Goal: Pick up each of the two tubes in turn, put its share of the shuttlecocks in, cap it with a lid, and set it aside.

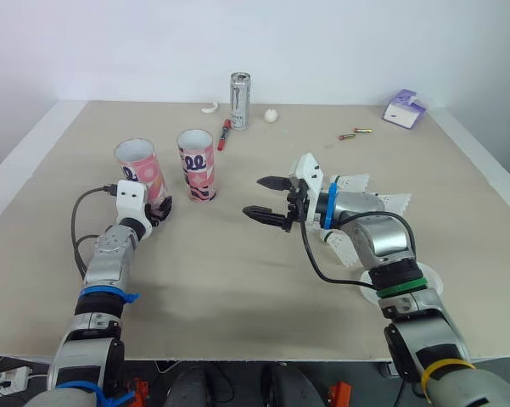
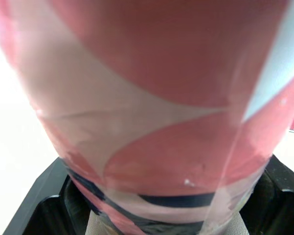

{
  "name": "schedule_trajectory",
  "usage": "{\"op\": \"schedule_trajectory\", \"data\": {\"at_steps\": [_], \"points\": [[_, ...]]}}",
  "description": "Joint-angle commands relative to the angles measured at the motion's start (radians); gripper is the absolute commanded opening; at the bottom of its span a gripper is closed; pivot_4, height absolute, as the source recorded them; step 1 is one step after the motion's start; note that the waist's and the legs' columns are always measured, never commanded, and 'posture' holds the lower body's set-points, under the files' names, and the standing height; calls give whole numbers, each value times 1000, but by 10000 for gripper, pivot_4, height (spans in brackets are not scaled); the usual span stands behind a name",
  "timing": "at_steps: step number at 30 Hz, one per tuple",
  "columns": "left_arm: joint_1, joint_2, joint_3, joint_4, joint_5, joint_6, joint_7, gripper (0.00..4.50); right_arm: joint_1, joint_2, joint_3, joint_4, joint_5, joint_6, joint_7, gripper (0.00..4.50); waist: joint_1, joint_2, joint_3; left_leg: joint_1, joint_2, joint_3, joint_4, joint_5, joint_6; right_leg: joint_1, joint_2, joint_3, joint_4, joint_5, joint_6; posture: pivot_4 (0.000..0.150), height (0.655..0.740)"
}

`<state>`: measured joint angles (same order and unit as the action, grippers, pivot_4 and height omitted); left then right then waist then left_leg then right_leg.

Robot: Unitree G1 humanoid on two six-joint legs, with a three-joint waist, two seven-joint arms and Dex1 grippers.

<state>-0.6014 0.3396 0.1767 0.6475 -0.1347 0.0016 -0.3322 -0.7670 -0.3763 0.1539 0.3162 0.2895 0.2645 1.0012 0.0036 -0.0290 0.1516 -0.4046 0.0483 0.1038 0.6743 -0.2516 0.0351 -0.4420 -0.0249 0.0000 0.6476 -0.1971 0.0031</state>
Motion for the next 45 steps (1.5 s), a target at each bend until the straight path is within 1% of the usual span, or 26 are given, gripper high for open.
{"op": "schedule_trajectory", "data": {"at_steps": [1,5,10,12,14,16,19,21,24,26,29,33,36,38,41,45], "points": [[1,21,7,-17,6,-26,4,35517,-14,-9,-31,-46,11,-1,5,45000,0,0,0,0,0,0,0,0,0,0,0,0,0,0,0,1500,7400],[15,40,12,-40,1,-39,-15,35517,-6,-10,-32,-61,14,7,2,45000,-1,0,0,0,0,0,0,0,0,0,0,0,0,0,0,1500,7400],[64,97,-7,-137,-27,-57,-151,35517,40,-19,-45,-144,32,42,-12,45000,-3,0,0,0,1,0,-2,0,-1,-1,0,-1,0,-1,-1,1500,7400],[99,135,-39,-201,-33,-66,-254,35517,70,-24,-54,-196,43,62,-22,45000,-3,0,0,-1,1,0,-2,0,-5,-1,0,-2,0,-1,-2,1500,7400],[135,188,-85,-284,-51,-56,-397,35517,106,-30,-67,-259,58,79,-38,45000,-3,0,0,-1,2,0,-2,-1,-6,-1,0,-2,0,-1,-2,1500,7400],[153,227,-127,-340,-55,-55,-499,35517,134,-38,-79,-312,70,89,-48,45000,-1,0,0,-1,1,0,-2,-1,-6,-2,-1,-3,0,-2,-2,1500,7400],[167,268,-192,-404,-51,-56,-621,35517,180,-48,-106,-411,111,124,-63,45000,0,0,0,-1,1,0,-2,-1,-6,-1,-1,-3,-1,-3,-1,1500,7400],[165,280,-221,-421,-44,-55,-668,35517,206,-55,-123,-467,142,151,-73,45000,0,0,0,-1,1,-1,-2,-1,-6,-1,-1,-3,-1,-3,-1,1500,7400],[124,297,-342,-515,-20,16,-791,35517,356,-110,-188,-674,210,232,-113,45000,5,0,0,-2,1,-2,-2,-1,-6,-1,-1,-3,-1,-5,-1,1500,7400],[97,305,-394,-541,-3,53,-840,35517,436,-137,-232,-770,241,279,-158,45000,9,0,0,-3,-1,-2,-2,-1,-6,0,-1,-5,0,-7,0,1500,7400],[13,312,-485,-576,35,134,-919,35517,624,-152,-341,-945,279,374,-291,45000,7,0,0,-3,-1,-4,-2,-2,-6,-1,-1,-3,0,-8,1,1500,7400],[-66,315,-550,-588,45,231,-999,35517,772,-133,-435,-1070,308,459,-443,45000,-3,0,0,-2,-1,-4,-2,-2,-5,-1,1,-1,0,-11,7,1500,7400],[-122,324,-598,-594,74,283,-1047,35517,839,-84,-510,-1113,315,526,-588,45000,-5,0,0,0,-1,-4,-2,-2,-5,0,3,-1,0,-11,7,1500,7400],[-146,331,-623,-597,99,292,-1069,35517,873,-58,-547,-1136,330,554,-648,45000,-5,0,0,0,-1,-6,-2,-1,-5,0,4,-2,1,-10,6,1500,7400],[-182,328,-649,-600,131,326,-1084,35517,902,-30,-579,-1149,369,578,-697,45000,-5,0,0,0,0,-7,-2,-1,-5,0,4,-2,1,-11,5,1500,7400],[-211,307,-666,-604,166,351,-1065,35517,929,-30,-555,-1122,365,590,-721,45000,-5,0,0,0,-1,-7,-2,-1,-5,0,4,-1,1,-11,5,1500,7400]]}}
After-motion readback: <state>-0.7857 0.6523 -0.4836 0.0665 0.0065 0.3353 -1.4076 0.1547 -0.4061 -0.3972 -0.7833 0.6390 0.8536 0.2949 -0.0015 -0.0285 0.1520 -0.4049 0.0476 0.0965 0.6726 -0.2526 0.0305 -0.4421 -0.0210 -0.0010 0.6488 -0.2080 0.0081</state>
